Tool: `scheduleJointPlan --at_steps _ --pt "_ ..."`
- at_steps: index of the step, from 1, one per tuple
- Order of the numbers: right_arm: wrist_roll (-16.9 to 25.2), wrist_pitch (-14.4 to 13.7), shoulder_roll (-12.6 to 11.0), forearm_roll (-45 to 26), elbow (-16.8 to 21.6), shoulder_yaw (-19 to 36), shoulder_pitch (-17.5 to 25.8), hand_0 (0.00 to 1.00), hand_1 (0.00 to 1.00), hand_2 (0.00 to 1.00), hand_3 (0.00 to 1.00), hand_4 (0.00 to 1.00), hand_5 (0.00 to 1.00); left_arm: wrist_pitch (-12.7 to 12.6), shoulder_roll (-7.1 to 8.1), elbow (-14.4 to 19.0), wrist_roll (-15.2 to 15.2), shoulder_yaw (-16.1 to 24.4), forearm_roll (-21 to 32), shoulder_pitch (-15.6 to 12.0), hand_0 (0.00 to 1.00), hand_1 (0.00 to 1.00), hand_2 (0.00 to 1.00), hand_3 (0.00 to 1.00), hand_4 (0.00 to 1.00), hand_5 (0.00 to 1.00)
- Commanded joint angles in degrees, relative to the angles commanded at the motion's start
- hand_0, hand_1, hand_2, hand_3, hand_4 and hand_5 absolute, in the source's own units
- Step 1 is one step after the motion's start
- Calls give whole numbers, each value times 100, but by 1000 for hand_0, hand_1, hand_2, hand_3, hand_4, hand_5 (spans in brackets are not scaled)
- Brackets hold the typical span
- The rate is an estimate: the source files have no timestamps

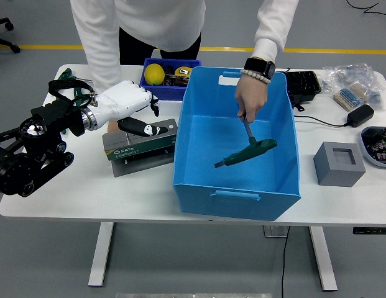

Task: Lift tool from toolbox,place it in box,lift tool from toolbox,place it in box

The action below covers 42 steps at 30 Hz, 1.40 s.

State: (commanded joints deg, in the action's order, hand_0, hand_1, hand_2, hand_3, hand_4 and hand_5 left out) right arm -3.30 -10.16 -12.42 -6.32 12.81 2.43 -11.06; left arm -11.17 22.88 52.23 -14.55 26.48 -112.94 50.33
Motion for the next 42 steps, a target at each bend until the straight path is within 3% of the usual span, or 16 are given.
scheduleJointPlan --at_steps 20,33,34,39,40,42 --pt "-2 -2 4 10 1 10 2 723 695 732 585 825 721 198 99 -475 222 -337 -413 76 547 585 574 473 794 998" --pt "-9 -5 19 36 3 30 35 723 695 732 585 825 723 159 114 -650 239 -488 -482 67 550 580 566 464 791 998" --pt "-10 -5 20 36 3 31 38 723 695 731 585 825 722 156 115 -663 242 -491 -490 67 549 562 511 394 793 998" --pt "-12 -4 22 35 3 33 40 723 695 731 585 825 722 116 128 -666 233 -511 -500 79 549 562 511 394 793 998" --pt "-13 -3 22 35 3 32 39 723 694 731 585 825 724 115 127 -670 231 -515 -505 81 545 430 365 242 792 998" --pt "-12 -2 20 28 4 27 33 723 694 731 585 825 724 118 122 -693 234 -530 -518 88 545 430 365 242 792 998"
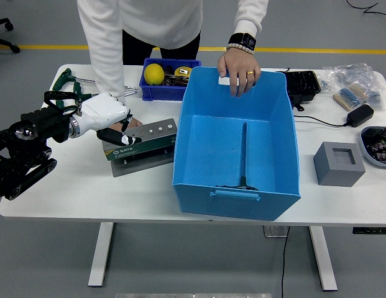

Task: Lift tool from toolbox,place it in box,lift tool from toolbox,place it in box

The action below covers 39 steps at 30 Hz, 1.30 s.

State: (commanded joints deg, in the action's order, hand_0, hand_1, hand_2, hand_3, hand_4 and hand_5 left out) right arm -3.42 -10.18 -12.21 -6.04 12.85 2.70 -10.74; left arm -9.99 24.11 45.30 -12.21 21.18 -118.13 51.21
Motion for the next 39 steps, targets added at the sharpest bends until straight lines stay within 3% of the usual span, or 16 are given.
scheduleJointPlan --at_steps 3,4,9,10,14,15,16,21,22,27,28,33,34,39 --pt "1 2 -2 -8 0 -5 -9 723 694 731 585 825 724 6 8 -29 2 -36 -11 8 545 430 365 242 792 998" --pt "2 2 -2 -11 -1 -7 -10 723 695 731 585 825 724 4 12 -30 2 -45 -15 8 542 338 290 199 794 998" --pt "4 2 -4 -19 -2 -16 -19 723 695 731 585 825 724 -28 11 -33 -19 -68 -7 12 542 338 290 199 794 998" --pt "4 2 -4 -18 -2 -16 -21 723 695 731 585 825 724 -33 9 -36 -21 -70 -6 14 535 257 231 169 794 998" --pt "5 3 -6 -27 -3 -23 -24 723 695 731 585 825 724 -55 8 -45 -32 -74 -4 21 535 257 231 169 794 998" --pt "5 4 -7 -26 -3 -25 -25 723 695 731 585 825 724 -79 10 -46 -46 -73 6 23 535 257 231 169 794 998" --pt "5 5 -7 -28 -3 -26 -25 725 695 731 585 825 724 -117 11 -49 -73 -71 27 24 457 172 162 119 790 998" --pt "8 6 -11 -36 -3 -35 -31 725 695 731 585 825 724 -390 4 -80 -229 -45 35 22 457 172 162 119 790 998" --pt "7 7 -11 -35 -3 -34 -32 724 695 731 585 825 725 -456 -2 -91 -248 -34 -4 19 372 106 107 74 774 798" --pt "14 8 -13 -69 -3 -54 -39 724 695 731 585 825 725 -938 -13 -180 -371 27 -100 -15 372 106 107 74 774 798" --pt "15 8 -13 -68 -3 -55 -40 724 695 731 585 825 724 -1002 -12 -189 -389 31 -101 -18 194 42 71 41 816 582" --pt "17 8 -14 -71 -5 -60 -42 724 695 731 585 825 724 -1389 -14 -258 -471 52 -125 -38 194 42 71 41 816 582" --pt "18 8 -14 -71 -5 -61 -42 724 695 731 585 825 724 -1446 -12 -271 -474 60 -112 -44 100 2 46 35 867 342" --pt "22 8 -13 -81 -5 -69 -43 724 695 731 585 825 724 -1774 -6 -285 -425 280 -138 -138 100 2 46 35 867 342"
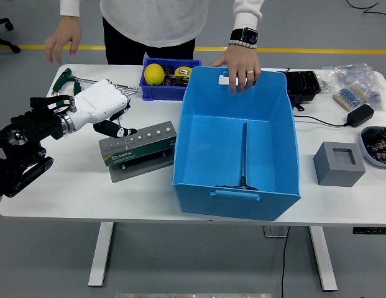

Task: Lift tool from toolbox,place it in box,lift tool from toolbox,place it in box

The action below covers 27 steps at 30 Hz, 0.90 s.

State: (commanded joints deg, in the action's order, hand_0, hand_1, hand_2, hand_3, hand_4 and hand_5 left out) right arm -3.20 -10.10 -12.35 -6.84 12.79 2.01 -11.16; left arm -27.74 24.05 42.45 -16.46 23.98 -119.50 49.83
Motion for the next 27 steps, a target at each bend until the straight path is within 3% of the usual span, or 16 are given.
scheduleJointPlan --at_steps 1,5,9,20,27 --pt "3 -1 1 -9 -1 -4 1 724 695 731 586 825 725 -34 4 18 38 115 -23 -40 66 2 2 27 889 415" --pt "7 -1 -1 -13 -1 -9 -3 724 695 731 586 825 725 20 57 212 97 601 -74 -159 66 2 2 27 889 415" --pt "8 -2 2 -22 -3 -8 4 724 695 731 585 824 724 118 169 643 85 1002 34 -258 66 2 2 26 864 397" --pt "1 -2 2 -13 -7 -5 11 724 695 731 586 825 724 659 455 1715 234 1525 251 -354 68 2 2 26 832 396" --pt "-1 -4 2 -4 -7 4 16 725 695 732 586 826 724 863 579 2401 367 1769 252 -322 69 2 2 26 824 395"
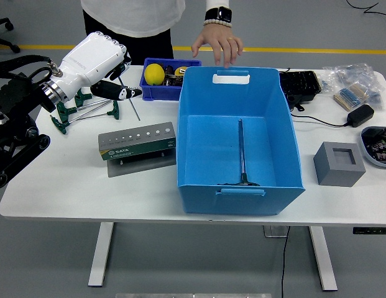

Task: Lift tool from toolbox,place it in box,lift tool from toolbox,place it in box

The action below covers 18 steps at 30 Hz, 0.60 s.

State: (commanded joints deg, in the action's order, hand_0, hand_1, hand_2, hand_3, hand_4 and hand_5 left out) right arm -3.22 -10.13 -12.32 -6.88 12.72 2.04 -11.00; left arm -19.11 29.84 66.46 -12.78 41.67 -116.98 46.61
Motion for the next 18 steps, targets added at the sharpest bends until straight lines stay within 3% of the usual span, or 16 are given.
scheduleJointPlan --at_steps 5,9,13,18 --pt "-11 -1 7 42 -1 27 18 725 695 732 586 826 724 58 3 631 118 184 100 68 68 2 2 27 812 393" --pt "-19 0 13 77 2 40 33 725 695 732 586 826 724 82 -122 1157 145 256 425 2 68 2 2 27 812 393" --pt "-26 -2 25 99 3 57 54 724 694 732 586 826 724 27 -391 1495 90 127 574 -141 79 2 2 27 804 387" --pt "-27 -5 33 112 10 59 60 724 695 732 585 825 723 -107 -791 1313 -183 -347 727 -205 95 2 6 28 804 383"
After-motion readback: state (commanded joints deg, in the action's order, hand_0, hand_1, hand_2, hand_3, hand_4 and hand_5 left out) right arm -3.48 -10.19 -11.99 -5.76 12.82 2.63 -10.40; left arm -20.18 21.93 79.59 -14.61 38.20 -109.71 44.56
